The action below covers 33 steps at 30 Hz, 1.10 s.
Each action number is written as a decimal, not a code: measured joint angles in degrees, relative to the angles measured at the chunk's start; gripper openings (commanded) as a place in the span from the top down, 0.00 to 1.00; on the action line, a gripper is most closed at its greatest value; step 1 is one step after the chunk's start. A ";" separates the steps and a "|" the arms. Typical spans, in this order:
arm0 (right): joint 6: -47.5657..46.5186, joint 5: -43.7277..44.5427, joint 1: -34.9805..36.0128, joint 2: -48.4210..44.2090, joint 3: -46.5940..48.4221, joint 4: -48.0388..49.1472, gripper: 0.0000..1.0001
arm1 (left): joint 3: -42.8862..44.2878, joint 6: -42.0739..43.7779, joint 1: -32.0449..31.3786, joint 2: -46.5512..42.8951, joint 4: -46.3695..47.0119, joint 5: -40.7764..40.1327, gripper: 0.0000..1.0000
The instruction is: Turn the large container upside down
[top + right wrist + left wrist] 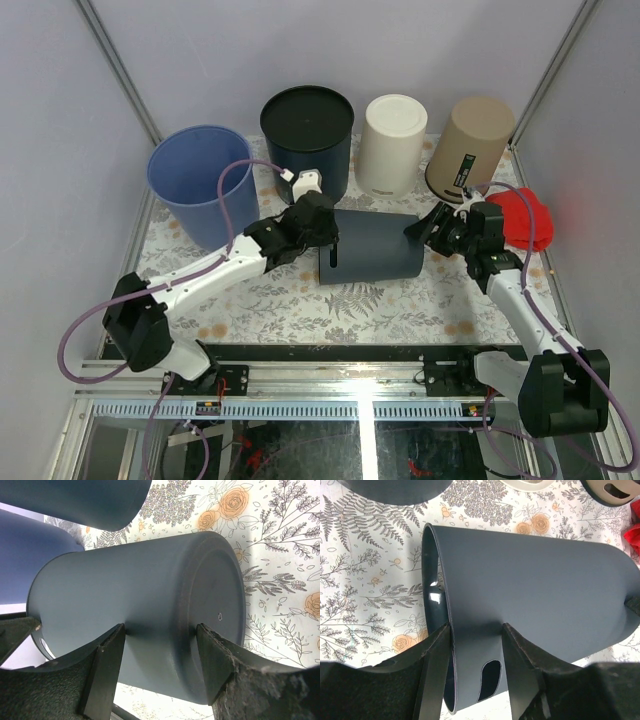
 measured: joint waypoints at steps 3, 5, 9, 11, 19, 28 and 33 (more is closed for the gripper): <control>0.11 0.44 0.37 0.79 0.11 1.16 0.37 | -1.09 -0.17 -0.04 -0.59 0.09 0.63 0.58; 0.13 1.05 0.74 1.33 0.61 1.22 0.37 | -1.51 -0.33 -0.22 -0.81 0.13 0.76 0.58; -0.02 2.78 1.75 1.86 1.75 0.44 0.38 | -1.84 -0.44 -0.35 -1.14 0.22 0.98 0.58; -0.11 3.80 2.38 2.16 2.71 -0.55 0.38 | -2.14 -0.55 -0.35 -1.51 0.20 1.16 0.58; -0.70 6.75 5.01 2.38 7.02 -3.80 0.39 | -4.02 -1.22 -0.35 -4.15 0.04 1.29 0.58; -1.51 8.11 6.67 2.38 14.53 -4.85 0.39 | -7.06 -2.10 -0.35 -6.16 0.11 3.08 0.58; -1.66 8.04 8.52 2.38 17.97 -4.39 0.39 | -9.11 -2.64 -0.94 -6.16 0.11 5.01 0.58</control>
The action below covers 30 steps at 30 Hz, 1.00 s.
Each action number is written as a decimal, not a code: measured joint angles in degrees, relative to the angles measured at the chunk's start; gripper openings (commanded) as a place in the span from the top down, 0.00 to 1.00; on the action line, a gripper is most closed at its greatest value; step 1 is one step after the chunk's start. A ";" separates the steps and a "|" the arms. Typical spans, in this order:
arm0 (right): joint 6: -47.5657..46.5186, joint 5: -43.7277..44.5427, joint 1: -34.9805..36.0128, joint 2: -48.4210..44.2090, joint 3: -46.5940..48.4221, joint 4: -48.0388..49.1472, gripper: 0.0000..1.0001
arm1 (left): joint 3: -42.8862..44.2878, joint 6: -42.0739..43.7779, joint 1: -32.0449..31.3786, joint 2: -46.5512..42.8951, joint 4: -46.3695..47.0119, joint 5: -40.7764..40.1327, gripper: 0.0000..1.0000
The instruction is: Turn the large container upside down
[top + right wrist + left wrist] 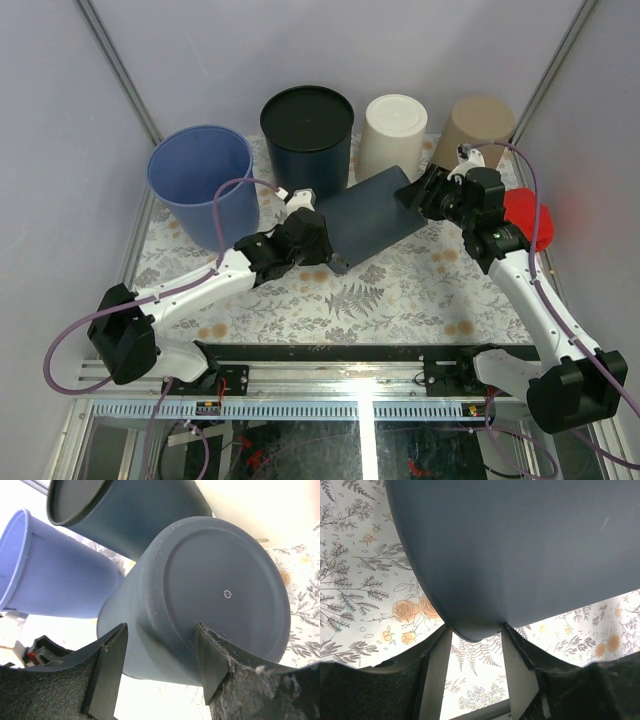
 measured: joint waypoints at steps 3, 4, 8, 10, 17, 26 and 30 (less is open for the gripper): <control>-0.17 0.00 0.94 0.02 1.57 0.02 0.39 | -0.59 -0.20 -0.17 0.00 0.31 0.76 0.57; -0.17 0.00 1.22 0.07 1.97 0.02 0.39 | -0.74 -0.26 -0.17 0.00 0.42 0.94 0.57; -0.57 0.11 3.06 0.79 3.78 0.11 0.39 | -1.62 -0.37 -0.22 0.04 0.74 1.16 0.57; -1.03 0.31 4.22 1.49 4.83 -0.04 0.39 | -2.16 -0.48 -0.24 0.20 0.76 1.27 0.57; -2.01 0.00 8.96 4.61 9.62 -0.68 0.39 | -4.35 -1.36 -0.48 0.66 3.32 1.73 0.57; -1.64 -2.89 15.26 9.03 10.56 -2.99 0.38 | -4.50 -2.45 -0.92 0.66 14.53 1.92 0.57; -1.55 -2.89 15.74 9.18 10.58 -2.75 0.38 | -5.46 -2.60 -0.92 0.66 15.87 1.75 0.57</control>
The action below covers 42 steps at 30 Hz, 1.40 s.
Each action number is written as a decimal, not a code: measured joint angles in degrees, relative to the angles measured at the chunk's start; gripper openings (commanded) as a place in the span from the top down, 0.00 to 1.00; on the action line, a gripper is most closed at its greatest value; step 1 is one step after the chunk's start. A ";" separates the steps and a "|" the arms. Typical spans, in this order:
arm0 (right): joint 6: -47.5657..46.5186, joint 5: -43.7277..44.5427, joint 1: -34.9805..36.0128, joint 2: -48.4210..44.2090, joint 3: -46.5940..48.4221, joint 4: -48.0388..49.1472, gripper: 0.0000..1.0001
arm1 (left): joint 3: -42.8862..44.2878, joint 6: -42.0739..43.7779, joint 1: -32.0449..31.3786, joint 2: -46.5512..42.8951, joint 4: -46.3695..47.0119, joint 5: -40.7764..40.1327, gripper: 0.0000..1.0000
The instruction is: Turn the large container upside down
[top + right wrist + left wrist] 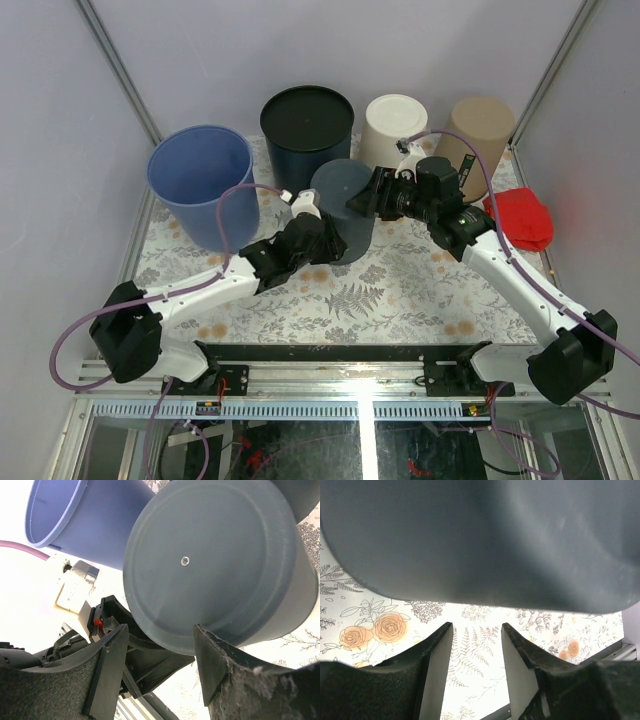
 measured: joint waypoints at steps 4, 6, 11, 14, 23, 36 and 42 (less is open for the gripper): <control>0.02 0.11 0.02 0.02 0.02 0.07 0.38 | -0.96 -0.02 0.02 -0.02 0.02 -0.09 0.57; 0.02 0.20 0.02 0.02 0.07 0.02 0.38 | -1.14 0.00 0.04 -0.31 -0.13 -0.35 0.57; -0.15 1.18 0.02 -0.13 0.81 -1.97 0.38 | -1.14 0.52 0.52 -2.05 -0.20 -1.64 0.56; -0.48 2.25 0.02 -0.61 1.44 -3.80 0.37 | -1.14 1.14 1.90 -2.75 -0.20 -1.70 0.56; -1.49 5.97 0.09 -5.79 1.81 -7.08 0.37 | -0.55 3.61 6.19 -0.11 0.26 -1.33 0.54; -2.95 12.61 0.13 -18.27 2.27 -15.54 0.36 | 10.75 6.69 9.14 15.30 2.95 0.48 0.53; -3.08 14.62 0.13 -21.94 1.73 -18.29 0.35 | 18.05 7.26 9.14 22.29 3.50 1.60 0.53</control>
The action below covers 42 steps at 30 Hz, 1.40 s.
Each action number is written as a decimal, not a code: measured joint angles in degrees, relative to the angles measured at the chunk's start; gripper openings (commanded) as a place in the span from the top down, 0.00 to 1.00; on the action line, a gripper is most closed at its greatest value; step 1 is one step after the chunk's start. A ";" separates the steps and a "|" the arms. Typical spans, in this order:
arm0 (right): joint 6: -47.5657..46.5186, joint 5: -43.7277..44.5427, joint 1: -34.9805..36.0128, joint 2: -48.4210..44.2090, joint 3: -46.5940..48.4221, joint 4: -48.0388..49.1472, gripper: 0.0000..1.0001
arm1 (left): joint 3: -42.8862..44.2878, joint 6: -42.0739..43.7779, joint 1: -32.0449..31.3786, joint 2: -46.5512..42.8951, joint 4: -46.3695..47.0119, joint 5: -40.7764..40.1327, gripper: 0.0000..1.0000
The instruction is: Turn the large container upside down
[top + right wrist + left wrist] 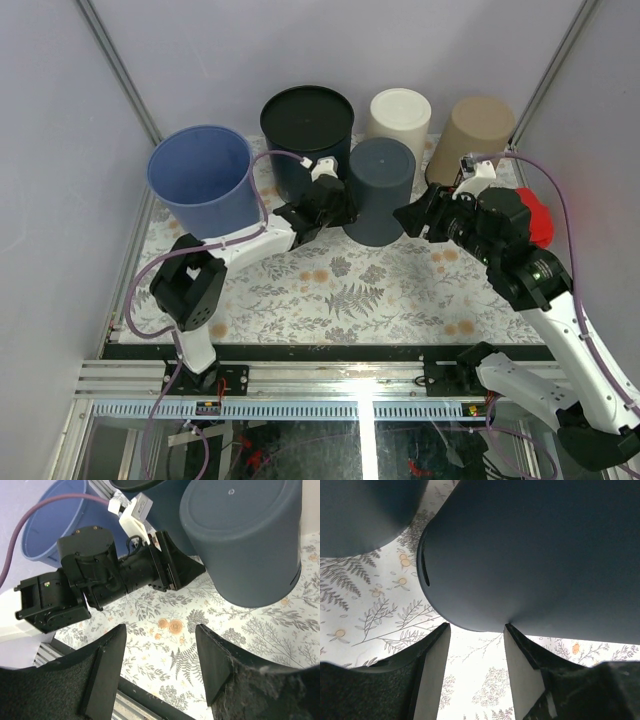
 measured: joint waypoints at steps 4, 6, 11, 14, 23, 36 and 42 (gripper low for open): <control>0.00 0.96 0.00 -1.07 -0.98 -0.68 0.35 | 1.75 0.31 -0.02 1.44 -0.22 0.76 0.53; 0.00 1.05 0.00 -1.22 -1.64 -0.63 0.35 | 1.68 0.28 -0.02 0.72 -0.48 1.03 0.53; 0.17 1.14 0.00 -0.61 -3.26 -0.15 0.35 | 1.44 0.46 -0.02 -6.58 -5.33 1.05 0.51; 0.50 0.28 0.00 0.85 -3.69 1.33 0.35 | 2.25 1.68 -0.02 -13.90 -9.46 -0.20 0.51; 2.62 -4.85 0.00 7.08 -4.59 8.39 0.35 | 10.40 10.60 1.51 -24.17 -21.22 -11.06 0.40; 3.30 -7.63 0.00 6.64 -6.95 10.73 0.35 | 10.34 20.59 12.61 -21.40 -26.84 -21.66 0.38; 3.30 -7.61 0.00 5.44 -7.69 10.69 0.35 | 10.49 21.33 15.67 -18.45 -27.17 -21.20 0.39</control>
